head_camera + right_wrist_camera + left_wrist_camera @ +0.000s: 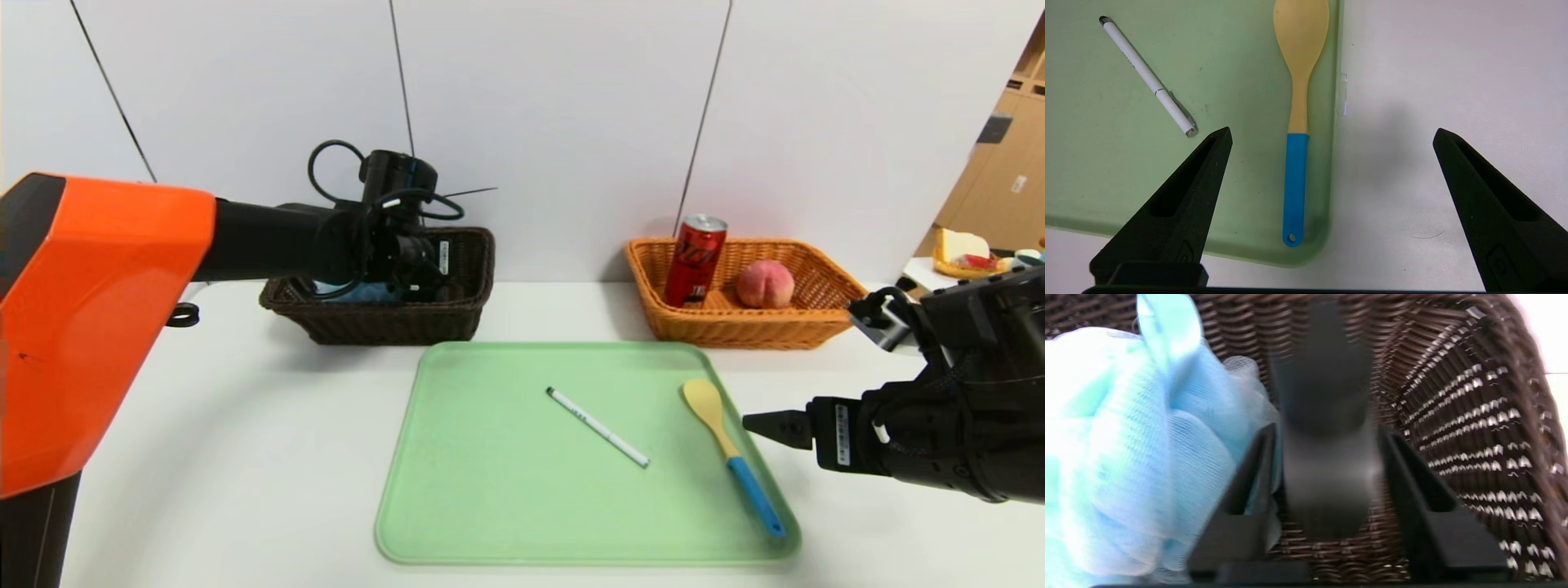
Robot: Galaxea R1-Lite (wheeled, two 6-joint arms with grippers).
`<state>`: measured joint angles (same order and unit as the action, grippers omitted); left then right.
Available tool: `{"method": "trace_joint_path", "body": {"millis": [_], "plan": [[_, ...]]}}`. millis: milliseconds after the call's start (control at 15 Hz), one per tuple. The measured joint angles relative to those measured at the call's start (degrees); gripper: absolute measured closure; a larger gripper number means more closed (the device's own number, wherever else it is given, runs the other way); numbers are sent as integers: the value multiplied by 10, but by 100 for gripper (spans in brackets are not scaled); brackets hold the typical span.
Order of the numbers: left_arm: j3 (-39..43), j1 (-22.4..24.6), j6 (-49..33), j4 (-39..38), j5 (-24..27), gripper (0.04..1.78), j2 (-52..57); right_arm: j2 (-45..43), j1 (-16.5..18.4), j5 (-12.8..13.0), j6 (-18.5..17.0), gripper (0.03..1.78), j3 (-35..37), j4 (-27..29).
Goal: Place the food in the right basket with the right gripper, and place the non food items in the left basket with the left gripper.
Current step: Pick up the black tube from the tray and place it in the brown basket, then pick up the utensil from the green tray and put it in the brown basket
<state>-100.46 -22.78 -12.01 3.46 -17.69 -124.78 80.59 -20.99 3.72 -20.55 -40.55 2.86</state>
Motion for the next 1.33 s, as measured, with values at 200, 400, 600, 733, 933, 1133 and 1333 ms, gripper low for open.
{"method": "trace_joint_path", "body": {"millis": [200,400,600,733,933,1133,1333], "plan": [[-1,-1,0,-13,-3,63,-2,1,0,0,-1,11,-3,0],[-1,-1,4,-26,-37,46,1,1,0,-1,0,11,-3,0],[2,-5,3,-122,-112,35,3,1,0,-1,-1,11,-3,0],[10,-8,7,-132,-149,30,15,1,-1,-1,-1,11,-2,-1],[63,-8,17,-69,-106,24,69,-1,-5,-1,-1,11,-1,-3],[129,-36,31,-33,-27,20,137,-9,-6,0,-2,11,5,-3],[131,-81,-28,26,-23,18,179,-17,-6,-1,-3,11,12,-3]]}}
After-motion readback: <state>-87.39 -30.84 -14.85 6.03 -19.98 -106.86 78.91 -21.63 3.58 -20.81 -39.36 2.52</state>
